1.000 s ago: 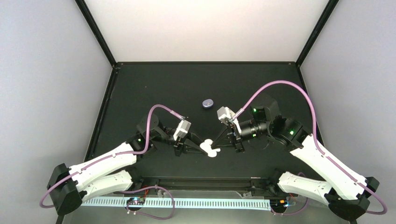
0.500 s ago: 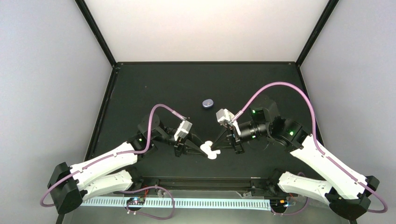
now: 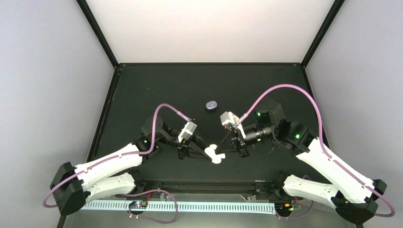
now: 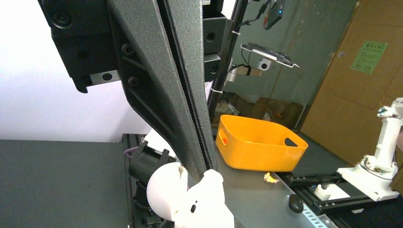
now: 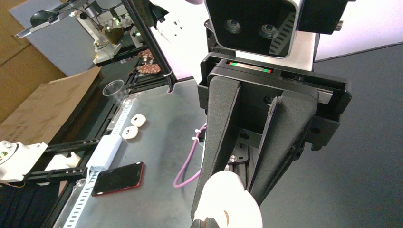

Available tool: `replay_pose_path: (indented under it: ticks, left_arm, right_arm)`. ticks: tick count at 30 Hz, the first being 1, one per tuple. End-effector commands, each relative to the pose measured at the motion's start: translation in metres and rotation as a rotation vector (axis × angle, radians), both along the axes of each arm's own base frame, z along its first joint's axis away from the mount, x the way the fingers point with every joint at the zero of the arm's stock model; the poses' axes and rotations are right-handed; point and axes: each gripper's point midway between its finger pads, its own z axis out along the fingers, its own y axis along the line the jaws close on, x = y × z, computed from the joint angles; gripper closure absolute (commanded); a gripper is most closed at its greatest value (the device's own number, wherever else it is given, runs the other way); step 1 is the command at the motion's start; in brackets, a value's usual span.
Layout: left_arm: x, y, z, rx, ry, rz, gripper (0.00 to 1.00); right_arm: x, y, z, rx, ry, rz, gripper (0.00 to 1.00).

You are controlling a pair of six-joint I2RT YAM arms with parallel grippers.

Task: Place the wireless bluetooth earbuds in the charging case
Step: Place the earbud in the charging case.

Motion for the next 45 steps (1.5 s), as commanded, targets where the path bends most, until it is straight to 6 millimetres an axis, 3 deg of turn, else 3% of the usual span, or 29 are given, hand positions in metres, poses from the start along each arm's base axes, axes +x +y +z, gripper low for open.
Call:
replay_pose_path:
  ticks: [1, 9, 31, 45]
  left_arm:
    - [-0.006, 0.003, 0.036, -0.113, -0.081, -0.015, 0.98]
    - [-0.006, 0.003, 0.039, -0.119, -0.088, -0.016, 0.98]
    - [-0.004, -0.001, 0.03, -0.102, -0.071, 0.001, 0.98]
    - [-0.001, 0.0, 0.03, -0.112, -0.066, 0.035, 0.98]
  right_arm:
    - [-0.001, 0.002, -0.007, -0.028, -0.008, 0.008, 0.99]
    - [0.005, 0.001, -0.016, -0.086, -0.013, -0.043, 0.99]
    - [0.009, -0.004, 0.007, -0.035, -0.054, -0.099, 0.85]
    - [0.018, -0.007, 0.022, 0.009, -0.092, -0.174, 0.68]
